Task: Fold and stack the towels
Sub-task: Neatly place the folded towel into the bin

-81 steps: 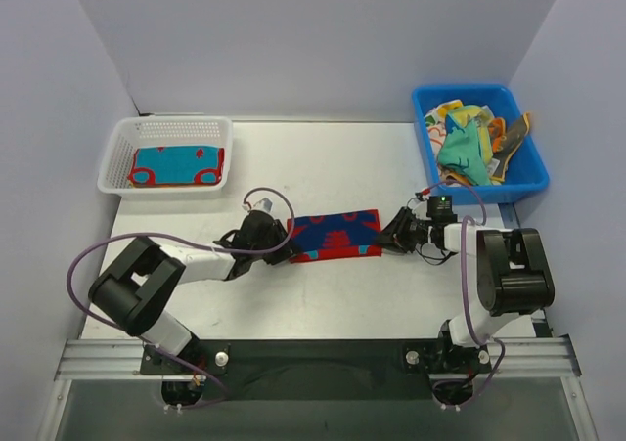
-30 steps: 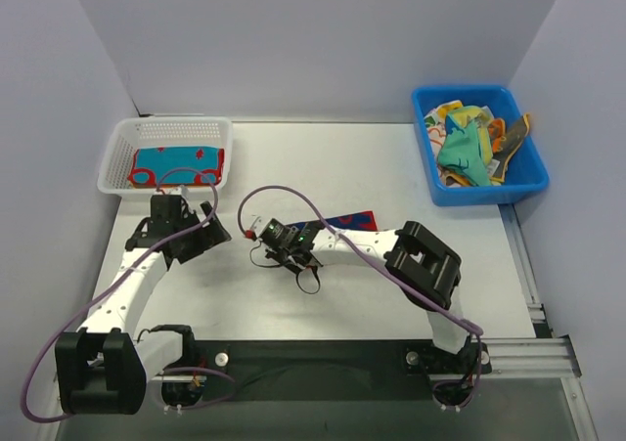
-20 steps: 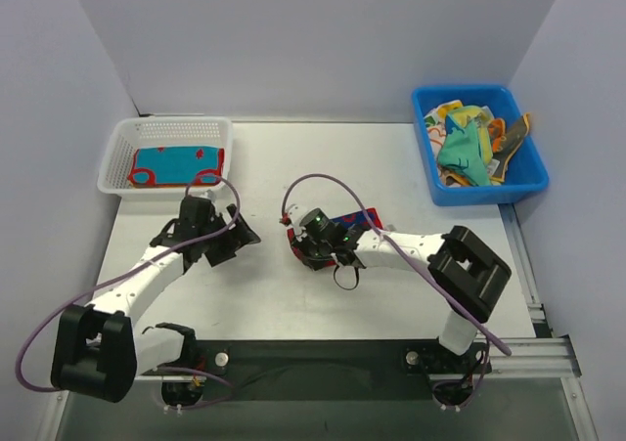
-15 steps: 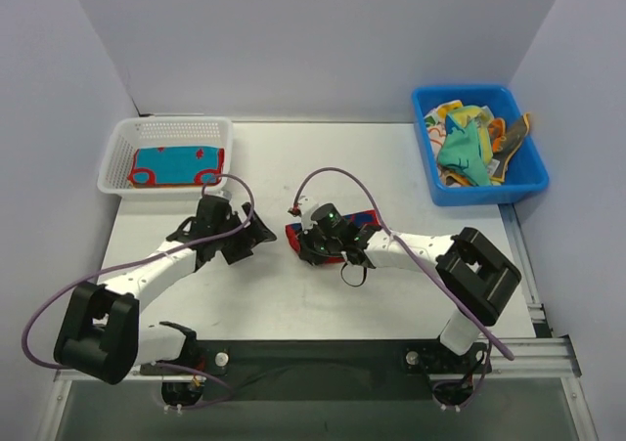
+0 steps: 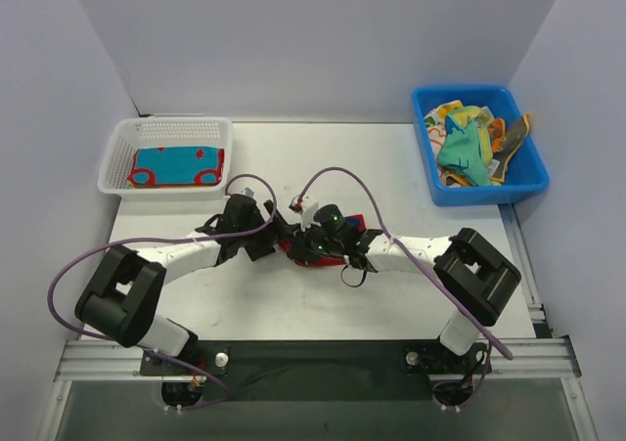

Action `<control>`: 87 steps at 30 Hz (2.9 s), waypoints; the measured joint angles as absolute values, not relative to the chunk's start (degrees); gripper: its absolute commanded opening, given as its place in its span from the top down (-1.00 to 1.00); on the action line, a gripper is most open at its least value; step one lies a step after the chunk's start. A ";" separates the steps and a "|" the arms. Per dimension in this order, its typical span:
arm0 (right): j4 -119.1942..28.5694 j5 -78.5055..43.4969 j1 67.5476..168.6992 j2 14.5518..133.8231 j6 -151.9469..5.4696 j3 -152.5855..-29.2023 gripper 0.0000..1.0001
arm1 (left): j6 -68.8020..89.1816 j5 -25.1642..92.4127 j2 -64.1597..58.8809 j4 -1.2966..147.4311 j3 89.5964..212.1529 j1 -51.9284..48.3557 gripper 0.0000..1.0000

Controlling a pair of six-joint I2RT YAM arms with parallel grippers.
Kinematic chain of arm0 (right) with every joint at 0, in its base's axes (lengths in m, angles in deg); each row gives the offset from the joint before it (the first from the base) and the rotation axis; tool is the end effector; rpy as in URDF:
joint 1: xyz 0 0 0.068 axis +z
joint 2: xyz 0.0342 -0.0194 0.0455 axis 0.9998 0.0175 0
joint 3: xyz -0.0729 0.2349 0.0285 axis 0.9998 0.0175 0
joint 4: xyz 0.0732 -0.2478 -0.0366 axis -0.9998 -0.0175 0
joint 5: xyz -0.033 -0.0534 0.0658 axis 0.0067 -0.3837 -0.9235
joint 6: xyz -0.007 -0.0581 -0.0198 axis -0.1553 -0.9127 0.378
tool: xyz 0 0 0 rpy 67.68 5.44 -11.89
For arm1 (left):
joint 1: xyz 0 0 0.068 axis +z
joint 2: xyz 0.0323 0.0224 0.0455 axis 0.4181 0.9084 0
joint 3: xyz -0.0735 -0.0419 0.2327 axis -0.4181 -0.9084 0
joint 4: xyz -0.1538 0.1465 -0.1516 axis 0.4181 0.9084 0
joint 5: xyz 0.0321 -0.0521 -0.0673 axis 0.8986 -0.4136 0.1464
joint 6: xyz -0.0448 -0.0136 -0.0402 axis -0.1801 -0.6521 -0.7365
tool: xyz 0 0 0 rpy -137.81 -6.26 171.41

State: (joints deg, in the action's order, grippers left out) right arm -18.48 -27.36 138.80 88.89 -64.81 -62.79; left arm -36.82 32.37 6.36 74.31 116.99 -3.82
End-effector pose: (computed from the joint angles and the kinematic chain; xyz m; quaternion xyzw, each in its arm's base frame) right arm 0.2225 0.2850 0.1633 -0.3246 0.7572 0.4034 0.3981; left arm 0.2545 -0.1472 0.1304 -0.2085 0.8982 -0.3169 0.2219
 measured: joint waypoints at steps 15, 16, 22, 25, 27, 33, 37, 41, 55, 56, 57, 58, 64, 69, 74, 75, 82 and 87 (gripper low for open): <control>-16.49 -27.49 138.80 89.64 -62.84 -61.63 0.95 | -38.79 36.06 10.27 68.25 114.54 -5.24 0.81; -16.25 -27.49 138.80 89.77 -62.73 -61.63 0.65 | -38.20 36.10 10.27 68.34 114.63 -5.26 0.87; -15.79 -27.73 138.45 90.03 -62.25 -61.63 -0.62 | -32.51 37.81 10.20 71.93 117.77 -4.63 1.00; -16.84 -27.69 137.97 88.81 -62.60 -61.26 -0.72 | -28.36 38.29 10.14 75.64 121.49 -3.41 1.00; -18.15 -27.34 137.70 85.86 -63.17 -59.92 -0.75 | -25.10 38.27 10.14 79.23 125.23 -2.07 1.00; -23.40 -24.10 137.35 74.78 -65.84 -57.78 -0.77 | -13.45 38.18 12.06 91.05 143.28 5.42 1.00; -27.24 -21.90 137.33 70.80 -67.93 -57.76 -0.84 | -6.28 37.31 15.14 96.89 154.76 11.81 1.00; -30.46 -20.63 137.33 69.79 -68.83 -57.10 -0.95 | -0.16 37.15 18.16 102.42 163.48 18.89 1.00; -39.83 -19.49 137.33 76.33 -70.91 -60.80 -1.00 | 17.58 42.99 32.26 118.63 192.39 33.79 1.00; -40.47 -19.56 137.33 76.90 -71.06 -61.59 -1.00 | 18.13 43.32 33.28 119.29 193.84 34.54 1.00; -41.14 -19.69 137.33 77.44 -71.23 -62.53 -1.00 | 18.63 43.54 34.33 119.94 195.26 35.08 1.00; -41.54 -19.73 137.33 77.77 -71.37 -63.05 -1.00 | 19.07 43.69 35.16 120.23 196.15 35.91 1.00; -44.18 -19.95 137.33 80.30 -71.58 -66.74 -1.00 | 20.03 43.97 40.04 121.54 198.10 37.60 1.00; -45.76 -20.45 137.35 82.03 -71.61 -68.03 -1.00 | 20.56 44.13 44.39 122.07 198.10 37.60 0.71; -46.72 -20.61 137.35 82.03 -71.61 -68.10 -1.00 | 21.12 47.30 47.07 122.44 198.10 37.55 -0.14; -46.80 -20.61 137.35 82.03 -71.61 -68.10 -1.00 | 21.08 48.41 47.29 122.57 198.10 37.55 -0.26; -47.02 -20.61 137.35 82.03 -71.85 -68.10 -1.00 | 21.54 61.96 47.36 122.59 198.12 37.58 -0.57; -47.13 -20.56 137.35 81.68 -72.46 -68.03 -1.00 | 23.07 68.15 46.77 122.44 199.06 37.51 -0.67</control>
